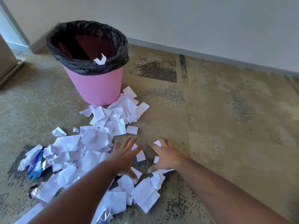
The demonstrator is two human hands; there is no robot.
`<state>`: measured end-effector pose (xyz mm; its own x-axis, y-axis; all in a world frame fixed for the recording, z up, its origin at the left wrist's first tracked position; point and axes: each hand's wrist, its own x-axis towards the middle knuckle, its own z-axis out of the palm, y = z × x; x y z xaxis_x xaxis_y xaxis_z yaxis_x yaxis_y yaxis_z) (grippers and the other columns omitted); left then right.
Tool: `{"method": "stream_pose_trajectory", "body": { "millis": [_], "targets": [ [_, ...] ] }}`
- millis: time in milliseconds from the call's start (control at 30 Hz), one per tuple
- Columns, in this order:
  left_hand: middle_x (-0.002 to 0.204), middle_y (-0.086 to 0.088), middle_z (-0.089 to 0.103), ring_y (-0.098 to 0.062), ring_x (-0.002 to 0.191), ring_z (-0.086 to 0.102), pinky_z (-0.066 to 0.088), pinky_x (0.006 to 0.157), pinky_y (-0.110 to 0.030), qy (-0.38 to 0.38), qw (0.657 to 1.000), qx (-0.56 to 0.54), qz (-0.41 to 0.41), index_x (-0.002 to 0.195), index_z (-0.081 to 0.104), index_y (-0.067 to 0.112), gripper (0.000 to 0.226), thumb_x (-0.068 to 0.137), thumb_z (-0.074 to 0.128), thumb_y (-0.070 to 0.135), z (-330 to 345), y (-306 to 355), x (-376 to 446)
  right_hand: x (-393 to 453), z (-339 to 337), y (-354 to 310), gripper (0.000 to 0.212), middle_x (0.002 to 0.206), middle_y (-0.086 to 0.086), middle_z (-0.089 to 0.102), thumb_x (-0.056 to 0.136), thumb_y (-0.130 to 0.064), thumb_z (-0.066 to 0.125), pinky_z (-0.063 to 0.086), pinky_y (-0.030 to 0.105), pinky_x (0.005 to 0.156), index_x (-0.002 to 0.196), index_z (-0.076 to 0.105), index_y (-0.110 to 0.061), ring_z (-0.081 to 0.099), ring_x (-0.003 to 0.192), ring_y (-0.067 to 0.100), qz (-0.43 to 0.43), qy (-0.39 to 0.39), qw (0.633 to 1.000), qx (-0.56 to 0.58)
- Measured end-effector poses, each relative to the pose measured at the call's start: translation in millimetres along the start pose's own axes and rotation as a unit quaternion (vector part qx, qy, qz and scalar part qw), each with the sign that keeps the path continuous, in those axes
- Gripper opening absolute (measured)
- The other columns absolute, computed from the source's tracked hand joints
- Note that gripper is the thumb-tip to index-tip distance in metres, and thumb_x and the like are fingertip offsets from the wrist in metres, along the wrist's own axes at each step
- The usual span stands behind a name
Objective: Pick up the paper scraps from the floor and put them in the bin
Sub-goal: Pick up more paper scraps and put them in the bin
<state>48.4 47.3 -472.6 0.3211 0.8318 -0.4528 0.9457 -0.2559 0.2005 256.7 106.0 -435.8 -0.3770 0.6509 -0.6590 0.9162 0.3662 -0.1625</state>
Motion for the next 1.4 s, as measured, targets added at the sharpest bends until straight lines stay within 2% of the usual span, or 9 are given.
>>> {"method": "stream_pose_trajectory", "body": {
  "millis": [67,200,400,533,867,1033,1167,1233,1400],
  "targets": [
    [0.165,-0.005,-0.020,-0.033,0.150,-0.025,0.004,0.111,-0.077,-0.023,0.999,0.005,-0.026,0.155,-0.007,0.038,0.143,0.045,0.069,0.090,11,2,1,-3,15,7,0.132,0.162,-0.005,-0.024,0.053,-0.077,0.078,0.033,0.061,0.110,0.152,-0.004,-0.048,-0.014,0.151,0.030,0.013,-0.032,0.999,-0.003],
    [0.161,-0.007,-0.032,-0.033,0.146,-0.032,0.012,0.109,-0.078,-0.058,0.997,-0.021,-0.048,0.153,-0.019,0.038,0.154,0.040,0.071,0.089,30,11,-10,-14,38,12,0.144,0.156,-0.005,-0.039,0.049,-0.072,0.084,0.028,0.067,0.111,0.147,-0.020,-0.051,-0.026,0.148,0.031,0.019,-0.062,0.998,-0.006],
    [0.156,-0.013,-0.040,-0.038,0.142,-0.037,0.016,0.107,-0.077,-0.060,0.996,-0.022,-0.070,0.150,-0.028,0.035,0.159,0.037,0.067,0.093,42,41,-16,-24,57,4,0.153,0.154,0.005,-0.044,0.045,-0.069,0.087,0.029,0.074,0.104,0.147,-0.025,-0.044,-0.035,0.143,0.038,0.001,-0.039,0.999,-0.035],
    [0.154,-0.018,-0.041,-0.044,0.141,-0.036,0.015,0.107,-0.078,-0.067,0.995,0.010,-0.069,0.151,-0.030,0.031,0.157,0.044,0.069,0.089,46,57,-21,-27,73,1,0.152,0.156,0.014,-0.037,0.052,-0.065,0.087,0.030,0.075,0.103,0.148,-0.028,-0.039,-0.028,0.144,0.045,-0.010,-0.001,0.996,-0.090],
    [0.163,-0.014,-0.009,-0.045,0.149,-0.004,0.040,0.105,-0.057,-0.015,0.997,0.033,-0.069,0.156,-0.007,0.023,0.140,0.056,0.077,0.075,46,72,-27,-36,87,-2,0.131,0.155,0.019,0.013,0.059,-0.058,0.086,0.046,0.054,0.103,0.156,0.003,-0.026,0.019,0.142,0.041,-0.035,0.097,0.989,-0.103],
    [0.158,-0.008,0.012,-0.038,0.142,0.018,0.041,0.105,-0.050,0.005,0.999,0.014,-0.041,0.154,0.012,0.018,0.124,0.062,0.081,0.064,45,75,-29,-43,90,-3,0.113,0.148,0.012,0.024,0.067,-0.048,0.085,0.044,0.047,0.107,0.155,0.018,-0.026,0.023,0.136,0.032,-0.045,0.116,0.991,-0.052],
    [0.135,-0.004,0.032,-0.026,0.123,0.034,0.049,0.095,-0.040,0.037,0.999,-0.016,-0.020,0.136,0.036,0.014,0.094,0.065,0.085,0.052,43,83,-29,-52,94,-7,0.074,0.140,0.005,0.031,0.079,-0.032,0.080,0.047,0.041,0.101,0.142,0.042,-0.027,0.030,0.128,0.026,-0.042,0.143,0.989,0.012],
    [0.130,-0.004,0.035,-0.025,0.119,0.037,0.048,0.097,-0.038,0.037,0.999,-0.035,-0.019,0.130,0.040,0.013,0.086,0.065,0.086,0.046,45,86,-27,-56,98,-10,0.058,0.136,0.003,0.034,0.083,-0.027,0.076,0.048,0.037,0.096,0.134,0.050,-0.027,0.033,0.126,0.024,-0.035,0.161,0.986,0.022],
    [0.127,-0.005,0.038,-0.026,0.119,0.040,0.036,0.106,-0.035,0.041,0.998,-0.051,-0.007,0.131,0.041,0.011,0.076,0.073,0.083,0.038,50,90,-27,-63,109,-20,0.049,0.136,-0.002,0.039,0.086,-0.016,0.070,0.045,0.034,0.094,0.128,0.055,-0.037,0.036,0.122,0.021,-0.005,0.200,0.977,0.075]
  ]
}}
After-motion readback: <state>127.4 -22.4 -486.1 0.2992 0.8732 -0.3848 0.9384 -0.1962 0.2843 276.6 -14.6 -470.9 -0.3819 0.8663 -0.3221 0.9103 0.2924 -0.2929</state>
